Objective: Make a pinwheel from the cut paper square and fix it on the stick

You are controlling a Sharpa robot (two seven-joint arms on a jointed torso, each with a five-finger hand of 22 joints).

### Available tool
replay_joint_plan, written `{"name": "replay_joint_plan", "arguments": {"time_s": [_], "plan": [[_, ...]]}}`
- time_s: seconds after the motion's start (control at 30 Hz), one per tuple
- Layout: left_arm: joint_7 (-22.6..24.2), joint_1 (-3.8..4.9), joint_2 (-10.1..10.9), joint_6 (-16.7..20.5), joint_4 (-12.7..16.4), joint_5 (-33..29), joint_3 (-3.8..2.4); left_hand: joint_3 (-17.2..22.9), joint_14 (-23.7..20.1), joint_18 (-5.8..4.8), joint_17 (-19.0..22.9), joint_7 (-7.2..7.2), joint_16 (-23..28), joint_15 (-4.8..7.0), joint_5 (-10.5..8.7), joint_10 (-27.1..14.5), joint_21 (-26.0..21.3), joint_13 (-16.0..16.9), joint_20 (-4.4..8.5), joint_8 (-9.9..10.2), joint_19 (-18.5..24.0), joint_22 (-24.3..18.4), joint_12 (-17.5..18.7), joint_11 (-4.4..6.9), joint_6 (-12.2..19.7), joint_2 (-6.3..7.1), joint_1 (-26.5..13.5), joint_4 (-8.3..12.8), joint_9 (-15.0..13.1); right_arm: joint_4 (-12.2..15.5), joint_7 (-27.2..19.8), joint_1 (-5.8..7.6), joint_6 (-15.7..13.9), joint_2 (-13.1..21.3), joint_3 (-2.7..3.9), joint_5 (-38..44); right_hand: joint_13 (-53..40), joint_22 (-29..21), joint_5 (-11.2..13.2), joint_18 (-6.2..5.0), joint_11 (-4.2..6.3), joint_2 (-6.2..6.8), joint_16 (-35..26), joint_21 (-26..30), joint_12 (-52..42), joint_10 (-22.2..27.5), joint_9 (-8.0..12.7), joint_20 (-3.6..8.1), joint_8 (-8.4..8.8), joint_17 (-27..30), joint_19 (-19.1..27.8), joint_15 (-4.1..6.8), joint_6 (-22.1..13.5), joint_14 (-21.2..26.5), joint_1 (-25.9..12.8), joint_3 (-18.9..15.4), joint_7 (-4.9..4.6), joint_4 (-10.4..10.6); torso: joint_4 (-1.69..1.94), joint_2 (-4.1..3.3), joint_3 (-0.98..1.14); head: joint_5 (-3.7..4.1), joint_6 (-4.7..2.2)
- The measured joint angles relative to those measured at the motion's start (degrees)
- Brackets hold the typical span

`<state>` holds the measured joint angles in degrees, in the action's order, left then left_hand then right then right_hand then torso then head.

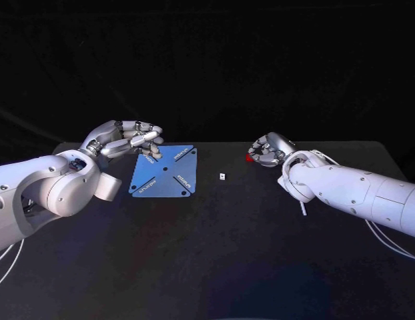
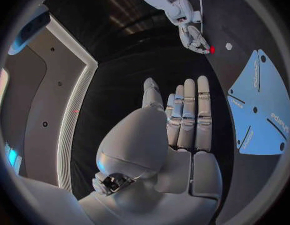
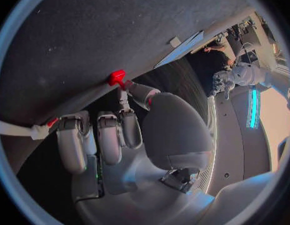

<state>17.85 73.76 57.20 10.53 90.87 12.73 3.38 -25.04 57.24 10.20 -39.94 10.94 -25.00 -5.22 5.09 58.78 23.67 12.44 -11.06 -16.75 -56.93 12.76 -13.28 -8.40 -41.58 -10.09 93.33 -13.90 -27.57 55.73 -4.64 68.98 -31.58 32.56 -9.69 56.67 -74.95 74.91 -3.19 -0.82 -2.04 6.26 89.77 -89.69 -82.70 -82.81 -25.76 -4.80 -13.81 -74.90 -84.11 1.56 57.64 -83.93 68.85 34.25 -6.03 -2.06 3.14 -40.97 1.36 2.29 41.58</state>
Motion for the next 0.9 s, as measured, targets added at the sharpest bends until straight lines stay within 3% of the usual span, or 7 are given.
{"name": "replay_joint_plan", "arguments": {"time_s": [0.4,0.63,0.77,0.9], "plan": [[-0.1,0.0,0.1,0.0,0.1,0.0,-0.01,0.0,0.0,0.01,0.0,0.0,0.0,0.0,0.0,0.0,0.0,0.0,0.0,0.0,0.0,-0.1,0.2,0.0,0.0,0.0,0.0,0.0,0.0,-0.2,0.0,0.0,0.1,-0.1,0.0,0.0,0.0,0.0,0.0,0.0,0.12,-0.25,0.0,0.0,0.0,-0.1,-0.3,0.21,-0.38,0.0,0.2,0.21,0.3,-0.2,0.2,-0.2,0.31,-0.4,-0.01,-0.01,0.02,-0.11,0.35],[-0.2,0.0,0.1,0.0,0.1,0.0,-0.01,0.0,0.0,0.0,0.0,0.0,0.0,0.0,0.0,0.0,0.0,0.0,0.0,0.0,0.0,-0.1,0.2,0.0,0.0,0.0,0.0,0.0,0.0,-0.1,0.1,0.0,-0.3,0.0,0.0,0.5,0.0,0.0,0.1,0.01,0.73,-1.84,0.0,0.0,0.0,-0.1,-1.3,0.62,-1.28,0.0,0.2,0.62,1.1,-0.2,0.9,0.1,0.71,-1.2,-0.03,0.0,0.03,-0.02,0.38],[-0.2,0.0,0.1,0.0,0.1,0.0,-0.01,0.0,0.0,0.0,0.1,0.0,0.2,0.0,0.0,0.0,0.0,-0.1,0.0,0.0,0.0,-0.1,0.2,0.0,0.0,0.0,0.0,0.0,0.0,0.7,0.0,0.0,-0.9,0.4,0.0,1.5,0.0,0.0,0.1,0.01,0.73,-2.29,0.0,0.0,0.0,-0.1,-1.7,0.83,-1.59,0.0,0.0,0.82,1.3,0.0,1.1,0.1,0.87,-1.2,-0.03,0.04,0.03,0.03,0.39],[-0.2,0.0,0.1,0.0,0.0,0.0,-0.01,0.0,0.0,0.0,0.1,0.0,0.2,0.0,0.0,0.0,0.0,-0.1,0.0,0.0,0.0,-0.1,0.2,0.0,0.0,0.0,0.0,0.0,0.0,3.2,0.1,0.17,-1.4,1.7,-0.01,2.7,0.0,0.0,0.2,0.0,0.93,-2.5,0.0,0.0,0.0,-0.3,-2.1,0.82,-1.93,0.0,0.0,0.82,1.4,0.0,1.0,0.1,1.02,-1.2,-0.03,0.11,0.03,0.07,0.49]]}}
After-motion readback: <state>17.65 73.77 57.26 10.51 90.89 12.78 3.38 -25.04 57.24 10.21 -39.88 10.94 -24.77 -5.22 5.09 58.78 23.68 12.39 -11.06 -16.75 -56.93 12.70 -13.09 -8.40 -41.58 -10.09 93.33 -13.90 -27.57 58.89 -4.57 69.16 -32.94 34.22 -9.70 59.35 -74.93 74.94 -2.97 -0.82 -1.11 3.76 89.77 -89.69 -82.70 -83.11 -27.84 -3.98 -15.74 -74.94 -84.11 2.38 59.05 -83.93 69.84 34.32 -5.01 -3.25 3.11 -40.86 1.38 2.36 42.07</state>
